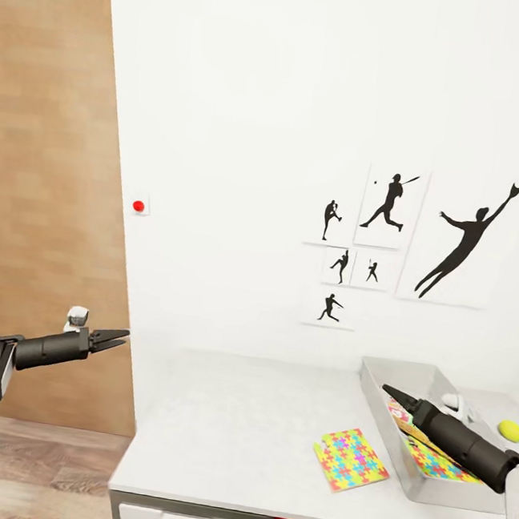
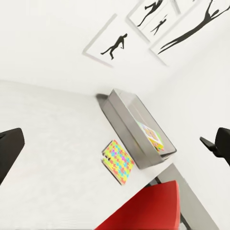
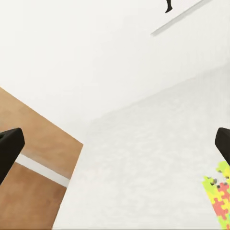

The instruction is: Put all the toys in the child's room - the three board games (two on the bed and one on the table), the two jigsaw puzzles on the table, and the tennis ball on the table - inside the toy box on the table in the child's room.

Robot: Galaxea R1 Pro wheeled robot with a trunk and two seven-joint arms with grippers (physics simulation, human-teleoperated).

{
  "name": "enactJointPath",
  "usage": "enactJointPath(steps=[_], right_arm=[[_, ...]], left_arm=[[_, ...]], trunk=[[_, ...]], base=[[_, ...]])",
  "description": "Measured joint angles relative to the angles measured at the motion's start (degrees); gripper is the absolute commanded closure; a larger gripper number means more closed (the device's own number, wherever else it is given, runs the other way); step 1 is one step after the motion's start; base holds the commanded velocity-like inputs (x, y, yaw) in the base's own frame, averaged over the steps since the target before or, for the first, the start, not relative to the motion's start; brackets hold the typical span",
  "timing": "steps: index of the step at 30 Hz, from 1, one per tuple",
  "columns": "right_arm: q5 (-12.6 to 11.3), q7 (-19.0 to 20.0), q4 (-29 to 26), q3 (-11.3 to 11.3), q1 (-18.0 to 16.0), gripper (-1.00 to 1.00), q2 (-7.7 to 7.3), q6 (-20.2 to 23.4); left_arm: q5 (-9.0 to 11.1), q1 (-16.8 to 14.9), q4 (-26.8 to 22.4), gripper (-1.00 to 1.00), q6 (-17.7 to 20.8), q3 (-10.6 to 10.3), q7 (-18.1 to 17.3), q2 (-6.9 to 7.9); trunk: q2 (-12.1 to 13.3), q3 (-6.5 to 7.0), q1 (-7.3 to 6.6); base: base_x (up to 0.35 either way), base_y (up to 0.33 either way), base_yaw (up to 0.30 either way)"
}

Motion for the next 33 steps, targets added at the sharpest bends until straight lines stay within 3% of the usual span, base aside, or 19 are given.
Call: enactJointPath(steps=[7, 27, 29, 33], right_arm=[[0.03, -1.14, -0.01, 1.11, -0.02, -1.0, -0.2, -0.01], [0.11, -3.03, -0.01, 1.39, 0.03, -1.0, 0.22, -0.02], [0.1, -3.57, -0.01, 2.01, 0.03, -1.0, 0.35, -0.02], [0.04, -6.07, 0.0, 5.3, 0.05, -1.0, 0.49, 0.0]], left_arm=[[0.04, 0.02, 0.01, -1.0, 0.03, 0.0, 0.0, 0.14], [0.09, -0.01, 0.01, -1.0, 0.09, 0.61, 0.0, 0.2], [0.09, 0.01, 0.02, -1.0, 0.09, 0.61, 0.0, 0.2], [0.09, 0.0, 0.02, -1.0, 0.1, 0.56, 0.0, 0.16]], trunk=[[0.0, 0.0, 0.0], [0.0, 0.0, 0.0], [0.0, 0.0, 0.0], [0.0, 0.0, 0.0]], base=[[0.0, 0.178, 0.0], [0.0, 0.007, 0.0], [0.0, 0.0, 0.0], [0.0, 0.0, 0.0]])
